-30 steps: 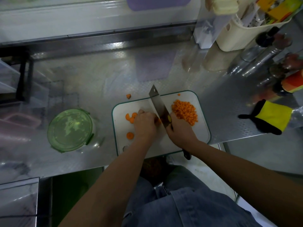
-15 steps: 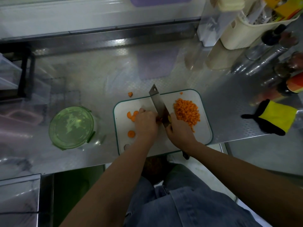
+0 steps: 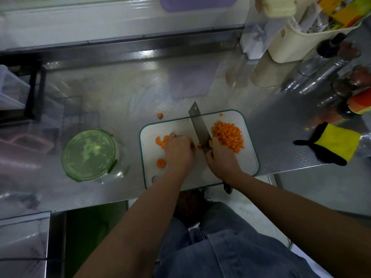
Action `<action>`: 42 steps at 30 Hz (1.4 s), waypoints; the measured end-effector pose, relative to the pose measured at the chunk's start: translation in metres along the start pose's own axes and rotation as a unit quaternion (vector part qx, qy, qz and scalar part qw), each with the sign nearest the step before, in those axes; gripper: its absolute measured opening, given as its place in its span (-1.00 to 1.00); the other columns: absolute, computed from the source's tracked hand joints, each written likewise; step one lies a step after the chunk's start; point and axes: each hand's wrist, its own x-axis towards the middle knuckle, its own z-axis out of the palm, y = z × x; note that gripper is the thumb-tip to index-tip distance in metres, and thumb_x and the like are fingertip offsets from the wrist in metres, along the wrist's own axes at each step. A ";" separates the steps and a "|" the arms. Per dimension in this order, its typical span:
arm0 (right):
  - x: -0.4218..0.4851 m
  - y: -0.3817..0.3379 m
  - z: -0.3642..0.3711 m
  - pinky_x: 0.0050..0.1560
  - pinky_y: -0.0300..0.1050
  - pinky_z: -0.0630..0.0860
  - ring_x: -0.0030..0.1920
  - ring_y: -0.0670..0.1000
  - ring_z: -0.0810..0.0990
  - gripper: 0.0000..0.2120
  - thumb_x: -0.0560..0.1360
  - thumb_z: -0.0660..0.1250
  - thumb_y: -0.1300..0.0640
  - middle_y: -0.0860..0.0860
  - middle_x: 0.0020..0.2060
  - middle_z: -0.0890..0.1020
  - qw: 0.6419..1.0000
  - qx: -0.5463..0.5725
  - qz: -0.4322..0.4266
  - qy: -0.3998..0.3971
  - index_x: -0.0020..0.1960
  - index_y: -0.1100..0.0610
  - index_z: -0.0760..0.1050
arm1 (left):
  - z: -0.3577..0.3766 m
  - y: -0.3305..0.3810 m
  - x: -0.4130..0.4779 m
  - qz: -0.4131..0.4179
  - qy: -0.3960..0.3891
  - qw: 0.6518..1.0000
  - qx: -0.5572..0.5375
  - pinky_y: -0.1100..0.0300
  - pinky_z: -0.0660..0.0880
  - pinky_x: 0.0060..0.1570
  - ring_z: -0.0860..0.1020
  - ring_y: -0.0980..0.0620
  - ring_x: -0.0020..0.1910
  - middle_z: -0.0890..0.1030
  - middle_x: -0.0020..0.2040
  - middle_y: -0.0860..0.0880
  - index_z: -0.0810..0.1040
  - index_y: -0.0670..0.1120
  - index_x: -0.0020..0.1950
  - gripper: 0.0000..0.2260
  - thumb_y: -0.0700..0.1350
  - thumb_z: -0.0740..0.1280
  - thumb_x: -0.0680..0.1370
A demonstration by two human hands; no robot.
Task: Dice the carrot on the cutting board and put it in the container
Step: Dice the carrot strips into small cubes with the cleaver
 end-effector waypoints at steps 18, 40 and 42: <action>0.005 -0.002 0.001 -0.38 -0.05 0.34 -0.28 0.19 0.55 -0.79 0.55 0.17 0.19 0.15 -0.26 0.55 0.999 -0.019 -0.028 -0.026 0.16 0.23 0.33 | 0.004 0.012 0.003 0.025 0.022 0.999 0.007 0.12 0.28 -0.28 0.45 -0.07 -0.04 0.59 -0.19 -0.07 0.66 -0.06 -0.10 -0.88 -0.15 0.32 0.47; 0.006 0.006 -0.004 -0.42 -0.07 0.31 -0.40 0.07 0.42 -0.73 0.53 0.19 0.20 0.16 -0.28 0.56 0.999 0.007 -0.048 -0.019 0.21 0.23 0.34 | 0.003 0.013 0.005 0.036 0.023 0.999 0.017 0.11 0.25 -0.32 0.45 -0.06 -0.09 0.58 -0.28 -0.07 0.60 -0.10 -0.28 -0.89 -0.15 0.34 0.44; 0.005 0.005 -0.001 -0.46 -0.12 0.22 -0.41 0.02 0.39 -0.71 0.54 0.18 0.20 0.12 -0.29 0.54 0.999 0.014 -0.042 -0.021 0.25 0.23 0.33 | 0.005 0.013 0.004 0.041 0.026 0.999 0.009 0.11 0.26 -0.33 0.46 -0.08 -0.10 0.57 -0.29 -0.08 0.61 -0.11 -0.28 -0.90 -0.16 0.34 0.42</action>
